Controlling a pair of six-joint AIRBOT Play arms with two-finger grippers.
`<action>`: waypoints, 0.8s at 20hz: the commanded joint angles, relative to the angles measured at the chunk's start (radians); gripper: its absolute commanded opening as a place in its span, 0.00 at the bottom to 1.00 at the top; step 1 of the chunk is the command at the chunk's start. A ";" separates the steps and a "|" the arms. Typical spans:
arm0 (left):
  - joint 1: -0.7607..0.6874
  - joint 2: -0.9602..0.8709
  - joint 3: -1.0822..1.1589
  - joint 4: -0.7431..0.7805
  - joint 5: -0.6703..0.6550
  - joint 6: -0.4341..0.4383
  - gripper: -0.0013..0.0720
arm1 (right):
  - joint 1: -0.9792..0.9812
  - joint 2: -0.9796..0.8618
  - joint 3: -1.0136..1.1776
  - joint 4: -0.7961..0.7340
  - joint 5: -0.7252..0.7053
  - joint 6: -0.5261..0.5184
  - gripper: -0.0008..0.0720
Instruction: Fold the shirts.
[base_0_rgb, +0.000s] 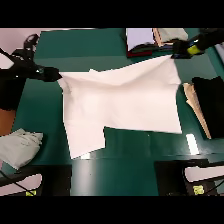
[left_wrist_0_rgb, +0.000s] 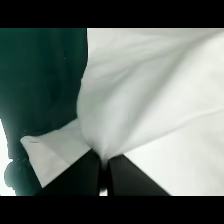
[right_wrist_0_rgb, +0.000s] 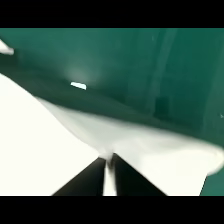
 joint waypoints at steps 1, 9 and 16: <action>0.022 -0.061 0.003 0.003 0.051 -0.015 0.62 | 0.005 -0.111 0.075 0.064 -0.002 -0.001 0.50; 0.244 0.112 -0.134 0.005 -0.220 -0.064 0.77 | -0.177 0.134 -0.276 0.121 0.104 -0.124 0.50; 0.244 0.287 -0.487 0.005 -0.210 -0.079 0.77 | -0.576 0.407 -1.026 0.129 0.002 -0.194 0.63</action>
